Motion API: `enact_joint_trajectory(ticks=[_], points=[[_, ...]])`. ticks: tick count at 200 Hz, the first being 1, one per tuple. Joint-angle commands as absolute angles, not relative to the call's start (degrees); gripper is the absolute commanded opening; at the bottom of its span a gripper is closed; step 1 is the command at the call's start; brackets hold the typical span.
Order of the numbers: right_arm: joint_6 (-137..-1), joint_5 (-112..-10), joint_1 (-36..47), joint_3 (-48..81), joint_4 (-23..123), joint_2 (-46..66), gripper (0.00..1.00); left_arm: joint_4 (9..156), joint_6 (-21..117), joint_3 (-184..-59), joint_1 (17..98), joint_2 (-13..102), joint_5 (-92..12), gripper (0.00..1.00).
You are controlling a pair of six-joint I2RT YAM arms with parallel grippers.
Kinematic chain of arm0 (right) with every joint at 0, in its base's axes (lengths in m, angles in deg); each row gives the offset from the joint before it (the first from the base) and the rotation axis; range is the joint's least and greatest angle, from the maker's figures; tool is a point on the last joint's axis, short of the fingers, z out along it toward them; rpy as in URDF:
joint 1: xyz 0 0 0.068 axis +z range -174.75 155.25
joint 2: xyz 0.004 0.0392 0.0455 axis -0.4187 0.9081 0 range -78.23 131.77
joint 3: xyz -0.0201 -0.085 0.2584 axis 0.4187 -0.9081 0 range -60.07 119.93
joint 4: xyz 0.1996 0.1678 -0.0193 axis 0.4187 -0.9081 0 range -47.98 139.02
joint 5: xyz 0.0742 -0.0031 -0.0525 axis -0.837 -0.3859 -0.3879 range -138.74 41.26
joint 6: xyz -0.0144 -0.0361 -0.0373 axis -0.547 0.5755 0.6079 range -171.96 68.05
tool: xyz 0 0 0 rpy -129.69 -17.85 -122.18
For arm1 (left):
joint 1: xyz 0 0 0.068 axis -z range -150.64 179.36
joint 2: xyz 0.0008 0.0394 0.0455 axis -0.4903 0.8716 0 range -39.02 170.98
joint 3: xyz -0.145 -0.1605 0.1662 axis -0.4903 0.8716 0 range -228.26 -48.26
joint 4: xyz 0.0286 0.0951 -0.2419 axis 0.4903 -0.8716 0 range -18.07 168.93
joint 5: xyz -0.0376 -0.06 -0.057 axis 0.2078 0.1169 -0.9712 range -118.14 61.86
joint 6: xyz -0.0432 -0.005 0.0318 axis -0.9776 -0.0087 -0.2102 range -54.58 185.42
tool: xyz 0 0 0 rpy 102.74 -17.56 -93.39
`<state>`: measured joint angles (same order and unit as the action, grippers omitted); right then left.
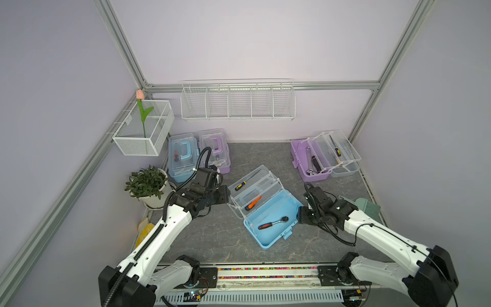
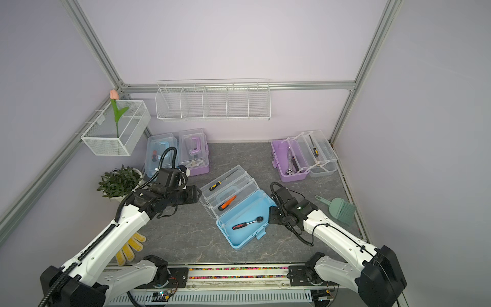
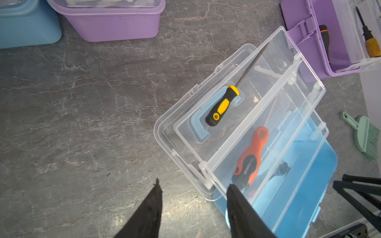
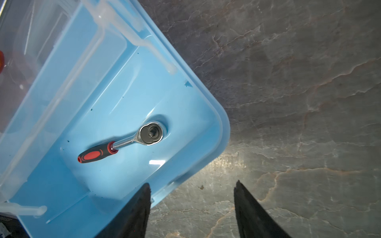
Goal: Close toolboxes
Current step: Adjust the toolbox at the center of the board.
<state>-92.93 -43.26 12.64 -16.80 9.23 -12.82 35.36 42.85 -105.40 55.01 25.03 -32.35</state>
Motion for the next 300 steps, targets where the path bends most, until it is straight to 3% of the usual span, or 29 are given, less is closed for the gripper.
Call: enact_joint_trajectory(ticks=[1, 25, 46, 85, 126, 163, 234, 270, 289, 300], points=[[-94.55, -45.84, 12.45, -17.74, 12.51, -9.86, 0.55, 33.95, 44.41, -108.98, 54.26, 25.06, -29.43, 0.53], [-92.36, -46.36, 11.46, -17.01, 11.69, -7.66, 0.38, 28.17, 45.45, -112.48, 53.4, 24.63, -22.8, 0.52], [-90.18, -48.29, 9.3, -16.66, 11.01, -5.03, 0.32, 27.08, 46.05, -113.64, 52.86, 24.39, -22.16, 0.52], [-86.39, -49.82, 4.74, -15.27, 8.49, -2.33, 0.29, 27.34, 46.08, -114.12, 52.08, 25.42, -22.33, 0.46], [-83.17, -51.68, 3.03, -13.96, 8.5, -2.27, 0.29, 26.2, 46.66, -114.09, 50.4, 24.49, -20.6, 0.46], [-77.17, -50.29, 1.87, -12.05, 9.19, 0.02, 0.17, 27.41, 46.1, -112.9, 47.93, 23.61, -23.43, 0.47], [-66.41, -53.58, -5.81, 0.28, 12.27, 10.47, 0.07, 30.69, 43.38, -108.3, 47.74, 25.35, -26.05, 0.47], [-66.25, -57.66, -8.53, 7.03, 13.63, 15.18, 0.07, 33.56, 39.42, -102.75, 47.73, 24.93, -31.53, 0.47], [-69.49, -60.18, -9.05, 8.62, 13.22, 16.33, 0.07, 36.66, 38.31, -98.45, 47.8, 24.29, -39.22, 0.47], [-70.93, -61.69, -9.11, 8.09, 13.8, 16.27, 0.13, 40.87, 36.5, -94.7, 47.97, 23.97, -44.8, 0.49]])
